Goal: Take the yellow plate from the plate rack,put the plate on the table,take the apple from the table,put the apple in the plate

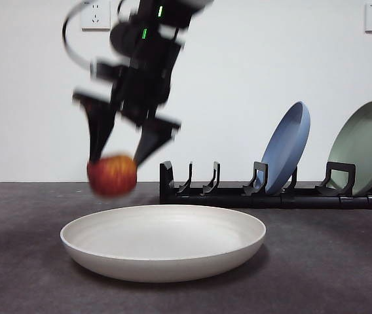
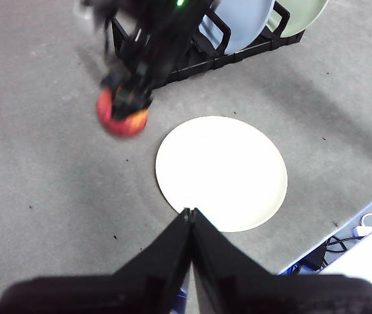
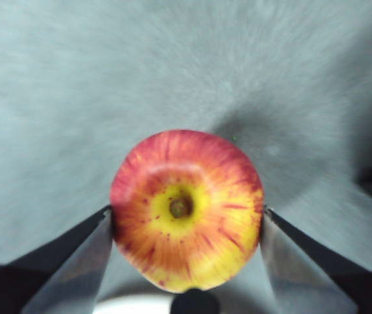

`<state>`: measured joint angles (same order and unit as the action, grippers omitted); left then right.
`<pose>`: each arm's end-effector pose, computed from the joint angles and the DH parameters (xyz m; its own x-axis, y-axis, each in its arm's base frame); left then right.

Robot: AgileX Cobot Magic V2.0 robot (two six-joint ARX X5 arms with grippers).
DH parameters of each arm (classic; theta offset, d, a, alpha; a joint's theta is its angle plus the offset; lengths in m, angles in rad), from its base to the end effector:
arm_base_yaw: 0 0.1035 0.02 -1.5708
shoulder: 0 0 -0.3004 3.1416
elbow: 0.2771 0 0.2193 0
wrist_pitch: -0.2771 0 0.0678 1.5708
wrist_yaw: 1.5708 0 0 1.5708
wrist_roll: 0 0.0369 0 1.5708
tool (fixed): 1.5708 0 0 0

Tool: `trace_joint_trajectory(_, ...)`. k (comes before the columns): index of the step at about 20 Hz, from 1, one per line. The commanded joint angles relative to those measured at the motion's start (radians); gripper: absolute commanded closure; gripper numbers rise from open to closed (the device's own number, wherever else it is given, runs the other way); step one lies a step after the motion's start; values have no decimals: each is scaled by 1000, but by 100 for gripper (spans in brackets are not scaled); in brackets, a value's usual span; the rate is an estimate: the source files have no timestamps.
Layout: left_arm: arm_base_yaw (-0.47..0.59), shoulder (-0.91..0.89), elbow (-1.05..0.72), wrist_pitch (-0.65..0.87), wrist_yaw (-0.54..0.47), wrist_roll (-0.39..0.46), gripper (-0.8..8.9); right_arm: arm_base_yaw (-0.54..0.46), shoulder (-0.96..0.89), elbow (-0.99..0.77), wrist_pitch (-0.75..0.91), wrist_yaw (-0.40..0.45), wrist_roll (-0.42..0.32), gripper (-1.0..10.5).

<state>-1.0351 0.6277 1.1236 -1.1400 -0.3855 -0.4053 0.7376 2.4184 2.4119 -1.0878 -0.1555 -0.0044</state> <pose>0.0198 -0.0062 0.3718 0.7016 -0.4452 -0.5564 0.4704 0.8759 -0.1078 0.3694 0.3434 0.2683 0.2312 0.4194 -0.8779 -0.7199 0.6808 0.1356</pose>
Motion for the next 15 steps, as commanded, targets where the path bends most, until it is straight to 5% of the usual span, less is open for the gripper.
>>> trace_joint_trajectory(1, 0, -5, -7, 3, 0, -5, 820, 2, -109, 1, -35, 18, -32, 959)
trace_joint_trajectory(11, 0, -6, -7, 4, 26, 13, 820, 2, -253, -15, -292, -68, -103, 960)
trace_joint_trajectory(15, 0, -21, -7, 3, 26, 22, 820, 2, -285, -208, -275, -77, -105, 960)
